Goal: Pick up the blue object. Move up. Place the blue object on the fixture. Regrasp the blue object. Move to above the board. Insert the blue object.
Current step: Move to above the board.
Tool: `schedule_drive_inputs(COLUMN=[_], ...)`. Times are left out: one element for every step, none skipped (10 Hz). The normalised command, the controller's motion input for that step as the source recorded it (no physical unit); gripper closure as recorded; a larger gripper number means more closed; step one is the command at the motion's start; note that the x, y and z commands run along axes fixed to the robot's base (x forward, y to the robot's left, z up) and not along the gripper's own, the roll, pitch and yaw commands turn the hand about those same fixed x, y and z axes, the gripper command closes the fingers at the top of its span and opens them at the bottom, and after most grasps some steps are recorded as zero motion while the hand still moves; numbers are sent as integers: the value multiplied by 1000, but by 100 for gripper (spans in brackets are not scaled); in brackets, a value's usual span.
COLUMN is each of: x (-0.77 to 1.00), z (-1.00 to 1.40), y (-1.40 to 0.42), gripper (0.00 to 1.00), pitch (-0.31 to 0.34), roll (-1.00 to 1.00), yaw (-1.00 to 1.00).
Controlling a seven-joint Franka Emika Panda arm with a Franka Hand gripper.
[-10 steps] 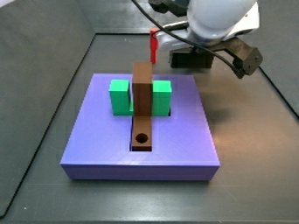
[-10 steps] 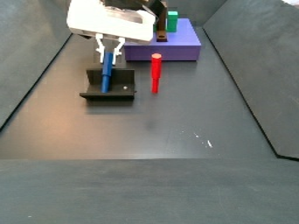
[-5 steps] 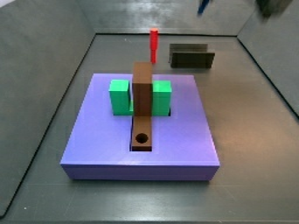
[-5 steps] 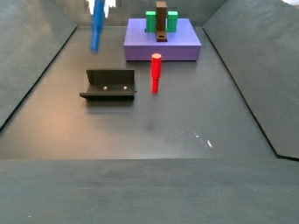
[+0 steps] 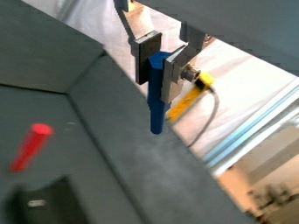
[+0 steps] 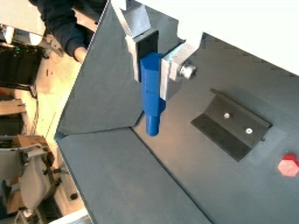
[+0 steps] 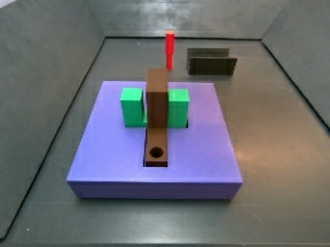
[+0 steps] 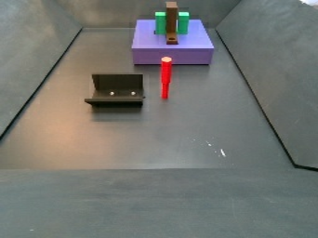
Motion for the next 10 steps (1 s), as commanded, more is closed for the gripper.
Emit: schedule_drive_inputs(x=[-990,-1079,-1070,-1067,-720,-418,-190,-111,-79,-75], z=[247,267,243,261,163,85,34,24,3,9], y=[-1400,-1400,-1400,-1400,-902,-499,-206,-84,-21,-4], gripper=[100,100,100,100,100,100,100,100,100,100], pitch=[227,219,235,245,252,255,253,236,182,112], roll=[-1000,-1000,-1000,-1000,-1000,-1000,-1000,-1000,-918,-688], yaw=[-236,-209,-196,-178,-160,-140,-111,-89,-56,-34])
